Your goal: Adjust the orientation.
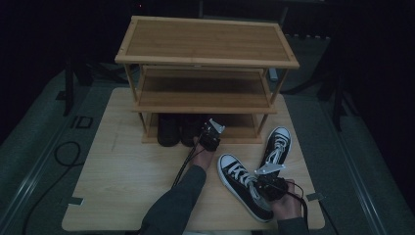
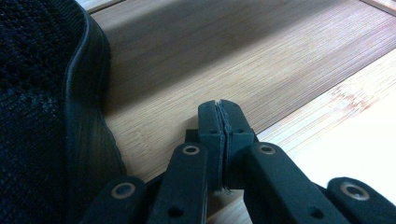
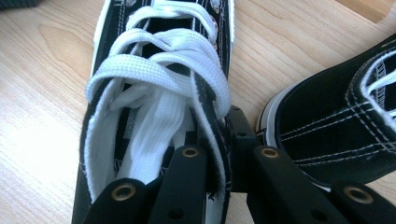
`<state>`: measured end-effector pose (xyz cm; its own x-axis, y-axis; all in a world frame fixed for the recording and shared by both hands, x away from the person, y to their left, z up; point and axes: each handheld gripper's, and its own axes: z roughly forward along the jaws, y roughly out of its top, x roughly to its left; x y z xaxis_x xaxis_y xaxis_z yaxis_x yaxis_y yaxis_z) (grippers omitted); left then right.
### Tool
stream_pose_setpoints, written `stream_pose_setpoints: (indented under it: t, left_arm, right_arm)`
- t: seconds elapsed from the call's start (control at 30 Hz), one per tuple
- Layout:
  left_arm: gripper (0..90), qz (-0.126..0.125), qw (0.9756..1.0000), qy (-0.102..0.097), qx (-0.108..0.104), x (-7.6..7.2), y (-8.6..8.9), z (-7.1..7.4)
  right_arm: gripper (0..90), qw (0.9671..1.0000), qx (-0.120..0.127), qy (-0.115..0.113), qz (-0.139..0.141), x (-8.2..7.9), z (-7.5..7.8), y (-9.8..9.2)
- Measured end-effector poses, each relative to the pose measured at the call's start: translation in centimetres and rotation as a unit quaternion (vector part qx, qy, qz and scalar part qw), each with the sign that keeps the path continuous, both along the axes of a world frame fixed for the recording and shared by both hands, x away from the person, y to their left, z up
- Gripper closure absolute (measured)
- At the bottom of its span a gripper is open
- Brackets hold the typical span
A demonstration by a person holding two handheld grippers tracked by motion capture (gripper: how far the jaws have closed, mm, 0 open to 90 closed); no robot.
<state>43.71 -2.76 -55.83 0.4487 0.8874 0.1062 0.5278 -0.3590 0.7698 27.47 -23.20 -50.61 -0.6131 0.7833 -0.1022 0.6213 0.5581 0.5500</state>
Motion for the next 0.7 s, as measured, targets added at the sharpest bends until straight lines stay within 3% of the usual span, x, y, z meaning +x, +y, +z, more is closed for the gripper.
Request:
stream_pose_setpoints:
  t: [0.37,0.7]
  left_arm:
    - [88.6,0.0,1.0,0.0,0.0,0.0,0.0,0.0]
    - [88.6,0.001,1.0,0.0,0.001,0.0,0.0,0.0]
  right_arm:
    - [87.9,0.9998,0.02,0.002,0.0,0.3,0.7,-0.2]
    - [88.0,0.9995,0.031,-0.003,0.005,0.2,2.3,-0.9]
